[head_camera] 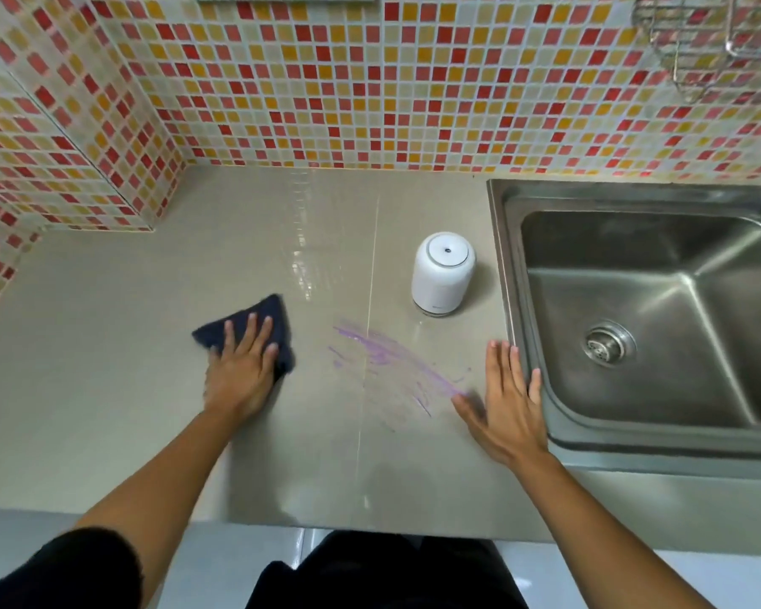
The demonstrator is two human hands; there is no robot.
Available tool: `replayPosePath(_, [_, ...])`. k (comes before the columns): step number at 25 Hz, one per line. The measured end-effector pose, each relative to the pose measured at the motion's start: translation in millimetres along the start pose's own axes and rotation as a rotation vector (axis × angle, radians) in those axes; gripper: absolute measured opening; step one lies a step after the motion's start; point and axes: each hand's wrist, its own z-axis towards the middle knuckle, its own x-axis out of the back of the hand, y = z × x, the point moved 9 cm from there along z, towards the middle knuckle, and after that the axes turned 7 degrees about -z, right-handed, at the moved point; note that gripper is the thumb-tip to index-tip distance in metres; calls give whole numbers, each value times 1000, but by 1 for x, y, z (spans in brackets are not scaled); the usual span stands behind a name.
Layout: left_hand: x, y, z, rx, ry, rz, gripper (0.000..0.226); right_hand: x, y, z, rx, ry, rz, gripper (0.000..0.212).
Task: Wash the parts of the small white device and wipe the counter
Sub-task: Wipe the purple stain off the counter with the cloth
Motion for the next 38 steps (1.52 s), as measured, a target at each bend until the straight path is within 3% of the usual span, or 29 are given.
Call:
replayPosePath(4, [-38,134,1,-381,-208,-119,50,1,2,1,16,-2,31,100])
replayPosePath(6, [-48,137,-43,-559,-262,-100,59,0,3,1,17,-12,59,100])
replayPosePath(8, [-40,101,-67,-662,-193,-40,64,1,4,1,35,-23,86,102])
replayPosePath(11, [-32,68,-24,-504,-146,-16,73,2,7,1,66,-44,127,103])
replayPosePath(14, [-28,111,-10,-326,-59,-62,74,1,6,1,76,-32,72,104])
replayPosePath(16, [-46,128,-49,-498,-104,-13,66,1,5,0,72,-14,28,103])
replayPosePath(19, [-47,82,-98,-768,-86,128,55,0,5,0,68,-11,20,103])
replayPosePath(20, [-39,62,-85,-747,-39,146,55,0,5,0,69,-9,26,104])
replayPosePath(24, [-17,69,-4,-264,21,-13,62,1,5,1,66,-9,34,103])
replayPosePath(25, [-22,93,-7,-289,-3,-53,62,2,5,1,68,-8,33,102])
replayPosePath(27, [-36,123,-41,-529,-42,-24,61,1,4,0,75,-12,30,102])
replayPosePath(30, [-31,79,-83,-746,-11,56,61,1,6,1,69,-8,35,103])
replayPosePath(33, [-8,29,-31,-427,64,-17,64,0,6,1,61,-3,26,102])
replayPosePath(35, [-5,38,3,-179,124,-67,56,1,6,1,62,1,19,101])
replayPosePath(36, [-11,54,2,-159,111,-92,54,1,5,1,63,4,19,101])
replayPosePath(38, [-30,84,-34,-360,64,-74,57,1,5,0,66,10,23,101])
